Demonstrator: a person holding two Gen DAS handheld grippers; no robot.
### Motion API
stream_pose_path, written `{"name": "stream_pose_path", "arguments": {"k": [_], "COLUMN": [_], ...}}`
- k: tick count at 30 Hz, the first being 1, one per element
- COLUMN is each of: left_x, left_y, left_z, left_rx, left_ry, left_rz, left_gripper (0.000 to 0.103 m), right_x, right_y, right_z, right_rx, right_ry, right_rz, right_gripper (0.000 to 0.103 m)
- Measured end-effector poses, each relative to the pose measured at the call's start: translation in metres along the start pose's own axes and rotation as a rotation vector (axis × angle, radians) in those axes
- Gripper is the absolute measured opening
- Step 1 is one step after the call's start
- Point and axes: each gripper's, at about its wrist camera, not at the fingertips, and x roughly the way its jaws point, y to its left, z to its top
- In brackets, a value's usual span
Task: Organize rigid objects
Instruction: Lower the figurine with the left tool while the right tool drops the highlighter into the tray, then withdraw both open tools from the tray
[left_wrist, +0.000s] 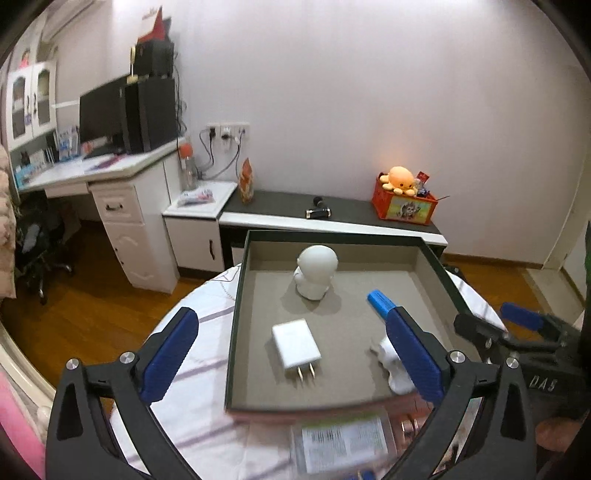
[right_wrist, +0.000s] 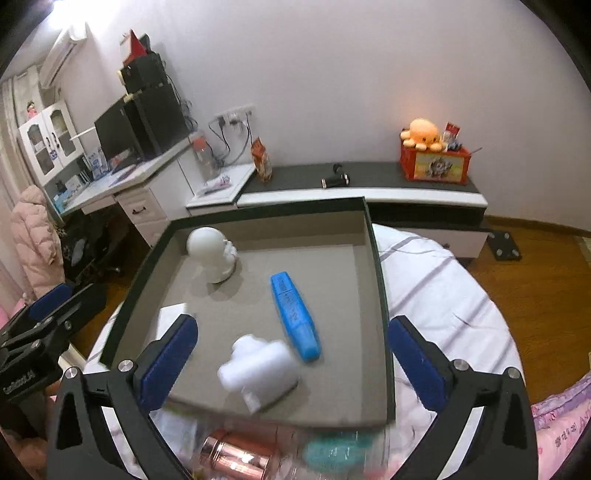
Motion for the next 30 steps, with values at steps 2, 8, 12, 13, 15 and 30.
{"name": "stream_pose_path", "arguments": {"k": [2, 8, 12, 13, 15, 30], "left_x": [-0.02, -0.072, -0.106, -0.111, -0.122, -0.179], "left_y": [-0.004, -0.01, -0.012, -0.012, -0.011, -0.018], "left_z": [-0.007, -0.028, -0.048, -0.052, -0.061, -0.126], "left_rx": [0.015, 0.02, 0.017, 0.018, 0.008, -0.019], "left_ry": [-0.023, -0.066, -0.084, -0.085, -0.088, -0.094], "left_rz": [-0.005, -0.028, -0.038, -0.035, -0.031, 0.002], "left_gripper": [0.103, 0.103, 0.103, 0.103, 0.103, 0.103], "right_x": [-0.018, -0.084, -0.121, -0.129, -0.147, -0.221], "right_y": [0.004, 0.016, 0.021, 0.022, 0.022, 0.028], "right_z": [-0.006, -0.025, -0.043, -0.048, -0.062, -0.159], "right_rx": [0.0, -0.014, -0.022, -0.019, -0.012, -0.01], "right_ry": [-0.032, -0.141, -0.194, -0.205, -0.229, -0.299], "right_rz": [-0.017, -0.051, -0.056, -0.06, -0.056, -0.117], "right_gripper": [0.103, 0.103, 0.103, 0.103, 0.103, 0.103]}}
